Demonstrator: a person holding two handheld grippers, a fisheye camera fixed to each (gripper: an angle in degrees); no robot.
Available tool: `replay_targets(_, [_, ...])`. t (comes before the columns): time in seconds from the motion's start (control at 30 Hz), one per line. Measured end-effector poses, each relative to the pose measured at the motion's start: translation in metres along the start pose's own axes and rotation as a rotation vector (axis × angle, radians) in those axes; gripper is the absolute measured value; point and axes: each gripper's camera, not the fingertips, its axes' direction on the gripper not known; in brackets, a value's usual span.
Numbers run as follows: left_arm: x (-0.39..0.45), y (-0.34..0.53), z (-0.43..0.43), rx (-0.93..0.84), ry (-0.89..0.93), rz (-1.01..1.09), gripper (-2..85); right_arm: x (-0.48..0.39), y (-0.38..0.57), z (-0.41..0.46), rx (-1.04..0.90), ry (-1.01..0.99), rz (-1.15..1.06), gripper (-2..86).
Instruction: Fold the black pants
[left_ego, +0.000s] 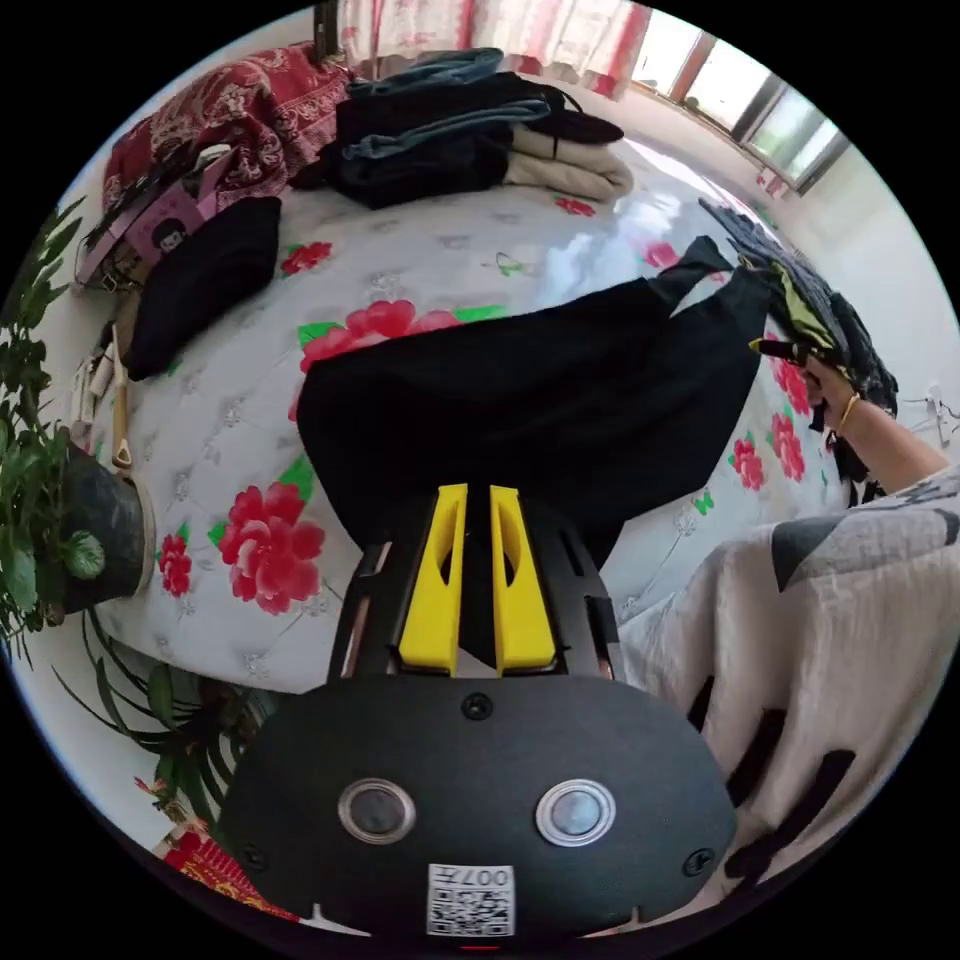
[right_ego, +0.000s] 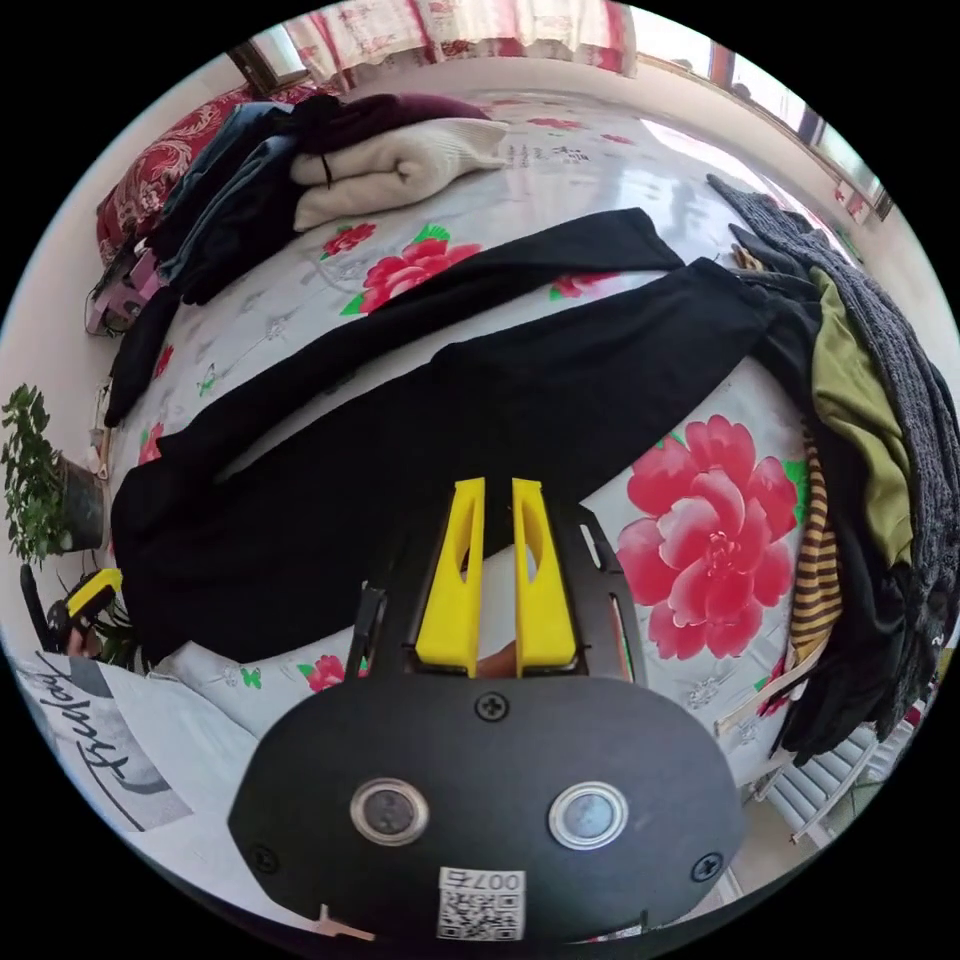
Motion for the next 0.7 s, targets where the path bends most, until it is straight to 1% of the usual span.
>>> replay_targets(0.03, [0.006,-0.003,0.012,-0.061,-0.046,0.018,2.2,-0.001,0.005,-0.003,0.078,0.022,-0.026,2.3])
replay_targets(0.07, [0.014,-0.006,0.025,-0.129,-0.112,0.062,0.4,-0.003,0.006,0.0,0.074,0.039,-0.028,2.0])
replay_targets(0.1, [0.016,-0.005,0.019,-0.092,-0.16,0.134,-0.2,-0.009,0.011,0.001,0.106,0.081,-0.02,1.6])
replay_targets(0.13, [0.013,-0.006,0.021,-0.129,-0.204,0.152,-0.4,-0.018,0.017,0.004,0.106,0.125,-0.019,1.2])
replay_targets(0.17, [0.0,-0.007,0.022,-0.16,-0.265,0.152,-0.7,-0.023,0.022,0.006,0.103,0.137,-0.032,1.1])
replay_targets(0.2, [-0.025,-0.005,0.022,-0.17,-0.302,0.099,-0.8,-0.035,0.034,0.008,0.107,0.131,-0.068,0.8])
replay_targets(0.27, [-0.067,0.0,0.022,-0.175,-0.357,-0.002,-0.9,-0.054,0.06,0.011,0.108,0.044,-0.113,0.5])
replay_targets(0.33, [-0.102,0.0,0.025,-0.239,-0.443,-0.062,-0.9,-0.087,0.098,0.017,0.045,-0.153,-0.187,0.2])
replay_targets(0.37, [-0.12,-0.001,0.026,-0.291,-0.487,-0.097,-0.9,-0.096,0.106,0.019,0.016,-0.204,-0.206,0.1])
replay_targets(0.4, [-0.136,-0.004,0.026,-0.354,-0.507,-0.146,-1.0,-0.111,0.119,0.023,-0.034,-0.307,-0.258,0.0])
replay_targets(0.43, [-0.143,-0.005,0.024,-0.378,-0.51,-0.174,-1.0,-0.123,0.126,0.029,-0.119,-0.375,-0.322,-0.1])
replay_targets(0.47, [-0.152,-0.005,0.014,-0.371,-0.509,-0.22,-1.0,-0.127,0.129,0.03,-0.143,-0.401,-0.365,-0.1])
replay_targets(0.5, [-0.154,-0.003,-0.002,-0.306,-0.479,-0.248,-1.0,-0.127,0.129,0.026,-0.137,-0.395,-0.401,-0.2])
replay_targets(0.53, [-0.154,-0.002,-0.01,-0.269,-0.459,-0.266,-1.0,-0.114,0.124,0.015,-0.066,-0.333,-0.358,-0.2])
replay_targets(0.57, [-0.153,0.001,-0.026,-0.204,-0.422,-0.309,-1.0,-0.105,0.121,0.008,-0.027,-0.313,-0.32,-0.2])
replay_targets(0.6, [-0.151,0.005,-0.038,-0.145,-0.374,-0.344,-1.0,-0.082,0.112,-0.004,0.034,-0.29,-0.234,-0.2])
replay_targets(0.63, [-0.149,0.007,-0.043,-0.121,-0.349,-0.355,-1.0,-0.058,0.104,-0.013,0.083,-0.252,-0.149,-0.2])
replay_targets(0.67, [-0.146,0.012,-0.046,-0.095,-0.317,-0.373,-1.0,-0.048,0.101,-0.016,0.1,-0.225,-0.112,-0.2])
replay_targets(0.7, [-0.144,0.015,-0.043,-0.102,-0.296,-0.379,-1.0,-0.029,0.096,-0.018,0.113,-0.165,-0.056,-0.3])
